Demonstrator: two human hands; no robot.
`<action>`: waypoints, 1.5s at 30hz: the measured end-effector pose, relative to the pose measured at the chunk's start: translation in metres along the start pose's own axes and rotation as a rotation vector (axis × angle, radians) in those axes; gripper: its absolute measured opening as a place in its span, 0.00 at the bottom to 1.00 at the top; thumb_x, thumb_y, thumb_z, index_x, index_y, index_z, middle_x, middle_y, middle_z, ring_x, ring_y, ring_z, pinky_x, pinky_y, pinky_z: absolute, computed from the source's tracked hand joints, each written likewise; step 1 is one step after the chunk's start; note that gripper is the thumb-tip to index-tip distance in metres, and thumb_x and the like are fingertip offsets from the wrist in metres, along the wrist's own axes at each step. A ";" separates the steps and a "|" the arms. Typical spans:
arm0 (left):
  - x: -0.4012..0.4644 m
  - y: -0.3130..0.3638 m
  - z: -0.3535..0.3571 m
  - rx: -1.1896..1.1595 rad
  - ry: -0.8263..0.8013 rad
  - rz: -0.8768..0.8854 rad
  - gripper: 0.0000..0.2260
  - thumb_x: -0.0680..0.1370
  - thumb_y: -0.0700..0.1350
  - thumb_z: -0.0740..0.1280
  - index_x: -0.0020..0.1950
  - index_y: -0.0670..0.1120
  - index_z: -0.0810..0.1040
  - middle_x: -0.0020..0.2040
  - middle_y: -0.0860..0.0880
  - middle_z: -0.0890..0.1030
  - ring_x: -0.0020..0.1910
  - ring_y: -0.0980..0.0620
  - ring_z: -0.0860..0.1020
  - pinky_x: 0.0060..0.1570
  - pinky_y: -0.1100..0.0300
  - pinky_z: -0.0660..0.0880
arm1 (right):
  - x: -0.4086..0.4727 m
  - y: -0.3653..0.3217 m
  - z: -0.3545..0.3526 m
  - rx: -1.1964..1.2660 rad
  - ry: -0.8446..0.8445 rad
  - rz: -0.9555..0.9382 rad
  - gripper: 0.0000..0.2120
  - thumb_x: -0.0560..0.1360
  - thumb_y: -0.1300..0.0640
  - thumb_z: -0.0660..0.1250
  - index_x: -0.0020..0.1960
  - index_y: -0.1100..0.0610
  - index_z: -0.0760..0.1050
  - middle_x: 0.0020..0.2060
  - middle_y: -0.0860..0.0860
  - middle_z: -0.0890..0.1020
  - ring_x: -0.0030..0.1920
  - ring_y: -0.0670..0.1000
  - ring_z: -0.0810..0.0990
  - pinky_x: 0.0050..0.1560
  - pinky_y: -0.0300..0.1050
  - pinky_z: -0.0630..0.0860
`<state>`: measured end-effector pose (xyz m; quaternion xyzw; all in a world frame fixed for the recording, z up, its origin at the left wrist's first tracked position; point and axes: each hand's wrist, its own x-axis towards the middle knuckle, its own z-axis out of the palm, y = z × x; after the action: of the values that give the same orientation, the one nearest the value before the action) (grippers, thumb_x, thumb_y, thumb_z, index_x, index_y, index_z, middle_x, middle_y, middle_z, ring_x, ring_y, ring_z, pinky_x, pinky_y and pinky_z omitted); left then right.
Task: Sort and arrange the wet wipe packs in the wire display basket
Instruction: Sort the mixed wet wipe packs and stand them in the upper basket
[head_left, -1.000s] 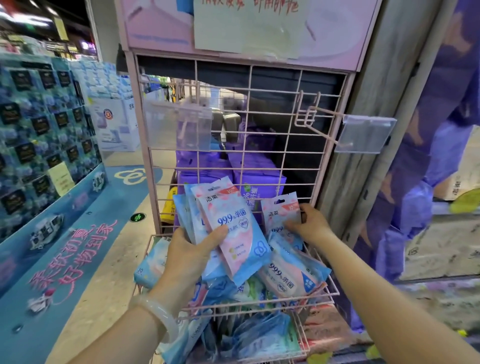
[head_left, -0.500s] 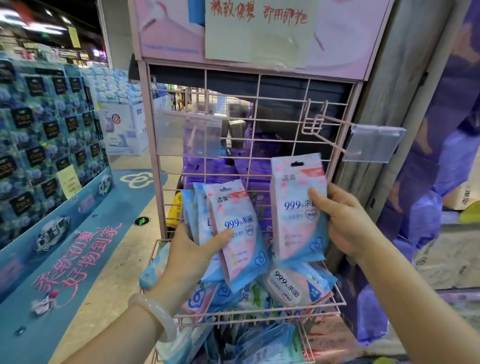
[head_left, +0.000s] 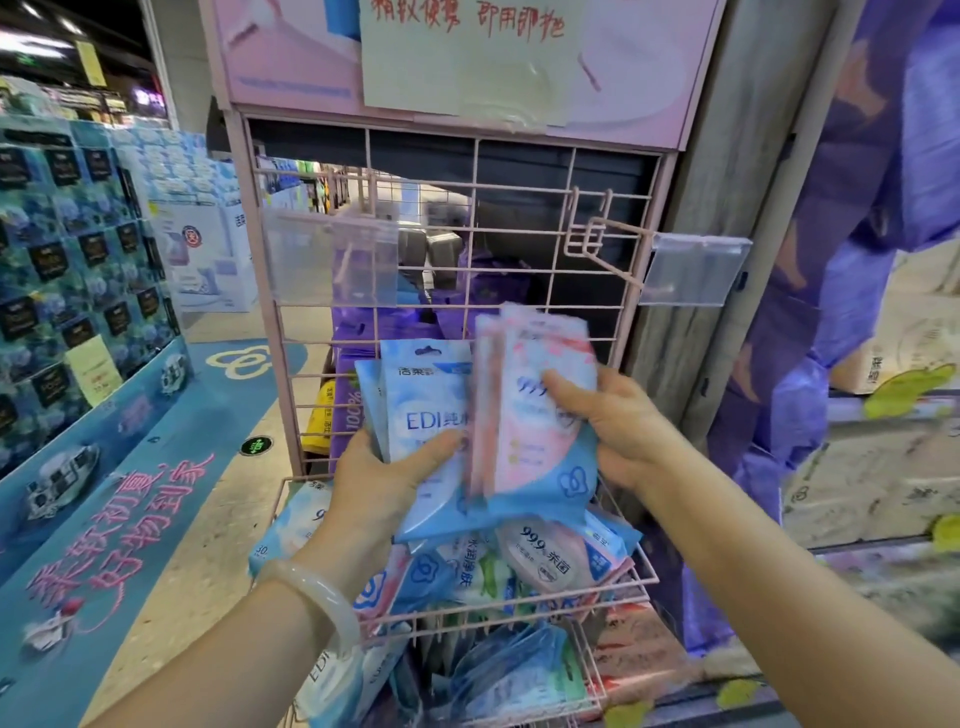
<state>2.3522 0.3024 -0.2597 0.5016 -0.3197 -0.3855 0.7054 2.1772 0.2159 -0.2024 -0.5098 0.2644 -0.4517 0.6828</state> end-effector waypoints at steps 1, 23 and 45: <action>0.001 0.001 -0.004 -0.005 0.018 -0.004 0.14 0.62 0.42 0.76 0.45 0.46 0.78 0.37 0.51 0.86 0.34 0.52 0.84 0.32 0.58 0.80 | 0.001 -0.005 -0.012 0.025 0.049 -0.065 0.09 0.72 0.67 0.64 0.53 0.62 0.74 0.36 0.51 0.86 0.36 0.49 0.84 0.41 0.47 0.82; -0.001 0.001 -0.024 -0.023 0.149 -0.048 0.15 0.66 0.45 0.75 0.50 0.46 0.79 0.43 0.47 0.86 0.37 0.47 0.85 0.33 0.53 0.81 | 0.023 0.050 -0.081 -0.536 0.050 -0.209 0.25 0.63 0.64 0.76 0.51 0.44 0.69 0.45 0.46 0.83 0.45 0.42 0.83 0.40 0.37 0.79; 0.000 0.024 -0.082 -0.049 0.245 0.031 0.09 0.67 0.42 0.73 0.46 0.46 0.79 0.36 0.49 0.86 0.32 0.51 0.84 0.30 0.56 0.80 | 0.051 0.082 0.015 -0.361 -0.227 -0.001 0.18 0.69 0.68 0.70 0.54 0.54 0.70 0.50 0.53 0.81 0.50 0.52 0.80 0.53 0.47 0.78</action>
<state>2.4266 0.3448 -0.2604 0.5227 -0.2293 -0.3182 0.7570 2.2410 0.1838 -0.2692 -0.6717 0.2621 -0.3369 0.6055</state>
